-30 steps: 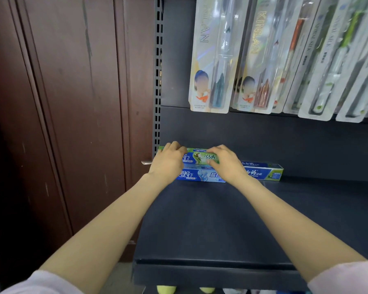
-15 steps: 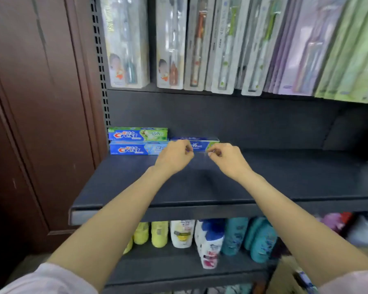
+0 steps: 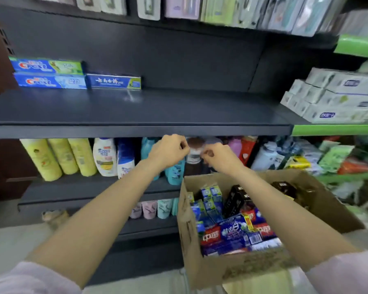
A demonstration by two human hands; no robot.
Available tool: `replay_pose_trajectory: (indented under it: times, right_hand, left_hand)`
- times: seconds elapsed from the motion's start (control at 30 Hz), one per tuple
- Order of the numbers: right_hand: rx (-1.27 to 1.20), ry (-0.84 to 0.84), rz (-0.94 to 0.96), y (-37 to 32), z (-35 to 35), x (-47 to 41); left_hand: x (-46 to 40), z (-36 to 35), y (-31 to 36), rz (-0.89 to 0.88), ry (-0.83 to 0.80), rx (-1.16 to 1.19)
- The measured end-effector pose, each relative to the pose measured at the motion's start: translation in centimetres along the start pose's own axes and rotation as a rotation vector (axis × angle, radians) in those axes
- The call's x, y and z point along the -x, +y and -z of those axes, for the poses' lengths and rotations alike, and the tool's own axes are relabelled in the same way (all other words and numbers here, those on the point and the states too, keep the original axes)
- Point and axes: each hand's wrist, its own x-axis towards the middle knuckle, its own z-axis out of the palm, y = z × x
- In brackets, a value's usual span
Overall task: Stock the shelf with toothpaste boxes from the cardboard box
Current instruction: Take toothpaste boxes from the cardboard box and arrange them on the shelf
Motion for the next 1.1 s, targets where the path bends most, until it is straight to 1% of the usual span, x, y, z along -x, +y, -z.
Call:
replay_pose_trajectory:
  times: [0.17,0.27,0.37,0.43,0.53,0.6,0.67,0.77,0.87,0.93,1.0,1.1]
  right_hand:
    - [0.025,-0.113,-0.090,7.9,-3.4,1.6]
    - [0.051,-0.186,-0.128,11.4,-6.3,1.7]
    - [0.063,-0.224,-0.040,14.1,-8.3,1.3]
    - [0.082,-0.308,0.003,15.5,-8.9,0.9]
    - [0.140,-0.470,0.000,17.5,-9.8,0.4]
    - [0.160,-0.534,-0.029,18.5,-10.6,0.5]
    - [0.147,-0.514,-0.068,19.0,-11.3,1.0]
    - [0.118,-0.349,-0.080,18.7,-12.2,1.1]
    - [0.111,-0.245,-0.057,18.1,-12.8,0.4]
    - [0.102,-0.193,-0.054,17.8,-13.2,-0.1]
    - [0.040,-0.159,-0.081,17.7,-13.6,-0.5]
    - [-0.113,-0.190,-0.166,17.8,-13.8,-0.9]
  left_hand:
    - [-0.3,-7.7,0.7,0.017,-0.257,0.002]
    - [-0.7,-11.8,-0.2,0.029,-0.361,-0.037]
    - [-1.7,-15.3,-1.3,0.020,-0.437,-0.128]
    - [-2.5,-17.0,-1.6,0.005,-0.478,-0.169]
    - [-3.0,-18.8,-1.6,-0.023,-0.589,-0.232]
    - [-3.1,-19.8,-1.3,-0.046,-0.628,-0.244]
    - [-3.2,-20.5,-1.2,-0.042,-0.617,-0.241]
    - [-3.6,-21.5,-1.5,-0.021,-0.567,-0.290]
    - [-4.3,-22.2,-2.3,-0.015,-0.561,-0.307]
    - [-4.9,-22.3,-2.9,-0.012,-0.596,-0.289]
    - [-5.3,-22.1,-3.5,-0.025,-0.667,-0.280]
    - [-5.5,-21.4,-4.0,-0.074,-0.758,-0.266]
